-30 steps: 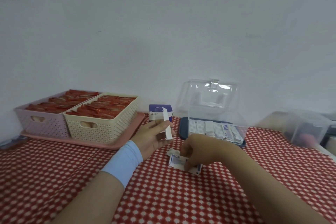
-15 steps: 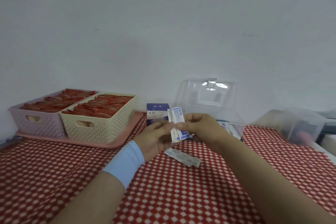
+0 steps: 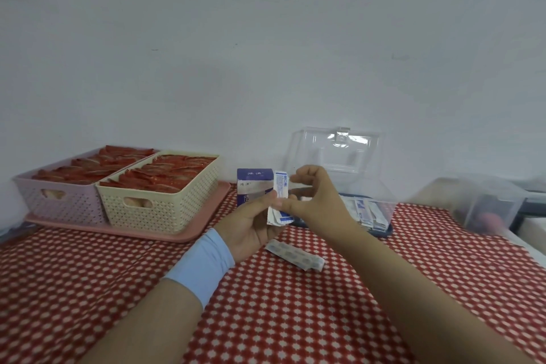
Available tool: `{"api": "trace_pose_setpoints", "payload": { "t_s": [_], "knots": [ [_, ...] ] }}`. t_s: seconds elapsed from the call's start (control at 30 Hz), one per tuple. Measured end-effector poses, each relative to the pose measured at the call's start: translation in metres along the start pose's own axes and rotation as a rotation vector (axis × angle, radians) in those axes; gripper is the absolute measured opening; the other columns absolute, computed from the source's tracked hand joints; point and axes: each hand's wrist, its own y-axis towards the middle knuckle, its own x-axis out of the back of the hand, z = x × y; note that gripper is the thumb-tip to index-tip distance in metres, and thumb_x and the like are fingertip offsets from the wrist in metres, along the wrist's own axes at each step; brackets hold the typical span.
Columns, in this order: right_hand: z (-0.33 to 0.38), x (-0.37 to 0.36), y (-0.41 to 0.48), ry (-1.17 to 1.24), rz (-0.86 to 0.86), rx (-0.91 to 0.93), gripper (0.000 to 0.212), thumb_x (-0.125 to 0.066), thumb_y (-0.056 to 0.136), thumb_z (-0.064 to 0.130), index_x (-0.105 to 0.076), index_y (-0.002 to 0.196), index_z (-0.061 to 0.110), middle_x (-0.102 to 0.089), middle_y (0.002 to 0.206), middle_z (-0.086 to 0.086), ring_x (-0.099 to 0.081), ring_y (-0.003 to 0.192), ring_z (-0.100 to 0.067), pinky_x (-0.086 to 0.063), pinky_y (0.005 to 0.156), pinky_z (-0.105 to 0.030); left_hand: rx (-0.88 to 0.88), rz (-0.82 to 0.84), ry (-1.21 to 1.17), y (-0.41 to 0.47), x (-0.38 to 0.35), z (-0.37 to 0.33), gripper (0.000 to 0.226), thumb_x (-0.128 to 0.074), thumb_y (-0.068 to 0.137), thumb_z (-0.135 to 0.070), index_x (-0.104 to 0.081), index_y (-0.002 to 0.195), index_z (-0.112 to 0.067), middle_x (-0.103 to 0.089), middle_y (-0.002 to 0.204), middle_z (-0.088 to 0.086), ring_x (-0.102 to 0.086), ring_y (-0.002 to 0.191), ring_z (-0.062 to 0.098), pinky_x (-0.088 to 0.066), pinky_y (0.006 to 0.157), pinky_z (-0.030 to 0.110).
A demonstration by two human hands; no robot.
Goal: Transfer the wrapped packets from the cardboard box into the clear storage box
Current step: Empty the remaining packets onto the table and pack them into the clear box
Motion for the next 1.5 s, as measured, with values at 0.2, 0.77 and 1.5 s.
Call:
{"api": "trace_pose_setpoints", "payload": {
  "t_s": [0.2,0.77,1.5],
  "knots": [
    [0.006,0.013,-0.003,-0.491,0.165,0.339,0.058,-0.092,0.052,0.049,-0.053,0.092,0.035,-0.03,0.153,0.026,-0.036,0.137,0.005,-0.032,0.105,-0.018,-0.032,0.021,0.067,0.002,0.0,0.001,0.028,-0.063,0.085,-0.028,-0.076,0.105,-0.015,-0.073,0.103,0.013,-0.073,0.088,0.023,-0.062,0.073,0.036],
    [0.008,0.017,0.0,-0.064,0.283,0.134,0.006,-0.064,0.095,0.02,-0.06,0.099,0.017,-0.07,0.103,0.003,-0.07,0.09,-0.012,-0.057,0.082,-0.032,-0.015,0.051,0.113,-0.004,-0.005,0.002,0.023,-0.062,0.081,-0.023,-0.08,0.094,-0.015,-0.073,0.101,0.013,-0.071,0.085,0.02,-0.062,0.068,0.031],
    [0.057,0.101,0.085,-0.404,0.133,-0.082,0.006,-0.069,0.089,0.014,-0.073,0.089,0.009,-0.073,0.083,-0.008,-0.066,0.066,-0.009,-0.048,0.063,-0.025,-0.231,-0.108,1.183,0.07,-0.07,-0.045,0.007,-0.068,0.09,-0.014,-0.071,0.09,-0.008,-0.069,0.068,-0.001,-0.057,0.045,0.0,-0.046,0.049,0.015]
  ]
}}
